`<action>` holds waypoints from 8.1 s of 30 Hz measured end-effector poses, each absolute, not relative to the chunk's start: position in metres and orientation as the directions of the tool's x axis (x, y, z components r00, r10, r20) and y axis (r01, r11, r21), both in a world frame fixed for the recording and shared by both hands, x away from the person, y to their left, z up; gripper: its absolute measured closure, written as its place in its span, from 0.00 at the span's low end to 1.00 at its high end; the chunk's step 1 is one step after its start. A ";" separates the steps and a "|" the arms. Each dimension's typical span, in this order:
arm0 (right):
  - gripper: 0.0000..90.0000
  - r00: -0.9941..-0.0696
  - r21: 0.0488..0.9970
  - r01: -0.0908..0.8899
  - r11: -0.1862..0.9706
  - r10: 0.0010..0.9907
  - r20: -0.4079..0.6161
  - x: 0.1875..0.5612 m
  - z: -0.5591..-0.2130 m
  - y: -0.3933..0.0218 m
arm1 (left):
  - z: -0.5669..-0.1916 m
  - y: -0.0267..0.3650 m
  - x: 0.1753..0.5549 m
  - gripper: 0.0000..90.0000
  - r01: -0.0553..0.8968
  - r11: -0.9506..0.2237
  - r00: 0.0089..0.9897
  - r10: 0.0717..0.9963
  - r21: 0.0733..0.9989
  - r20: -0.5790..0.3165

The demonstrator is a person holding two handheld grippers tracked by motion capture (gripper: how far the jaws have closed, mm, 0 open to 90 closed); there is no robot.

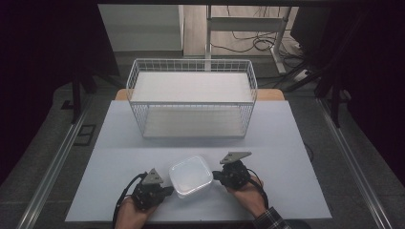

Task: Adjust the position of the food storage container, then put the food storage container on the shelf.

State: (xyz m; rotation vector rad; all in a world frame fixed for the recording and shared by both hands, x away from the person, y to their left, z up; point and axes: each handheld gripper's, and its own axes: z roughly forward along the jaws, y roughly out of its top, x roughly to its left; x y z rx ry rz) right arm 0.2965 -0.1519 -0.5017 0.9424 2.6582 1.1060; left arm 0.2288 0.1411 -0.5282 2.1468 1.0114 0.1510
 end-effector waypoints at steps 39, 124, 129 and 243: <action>0.02 -0.752 0.751 0.501 0.430 0.646 0.131 0.271 -0.483 -0.196 | -0.513 0.159 0.237 0.02 0.585 -0.300 0.674 0.696 0.754 -0.246; 0.88 -0.731 0.836 0.495 0.237 0.633 0.254 0.320 -0.390 -0.175 | -0.400 0.147 0.295 0.89 0.545 -0.115 0.646 0.689 0.830 -0.329; 0.88 -0.734 0.848 0.480 0.225 0.632 0.248 0.329 -0.379 -0.172 | -0.383 0.151 0.303 0.89 0.528 -0.115 0.649 0.693 0.841 -0.313; 0.05 -0.718 0.879 0.391 0.271 0.688 0.107 0.451 -0.308 -0.133 | -0.327 0.155 0.421 0.09 0.479 -0.102 0.613 0.750 0.872 -0.249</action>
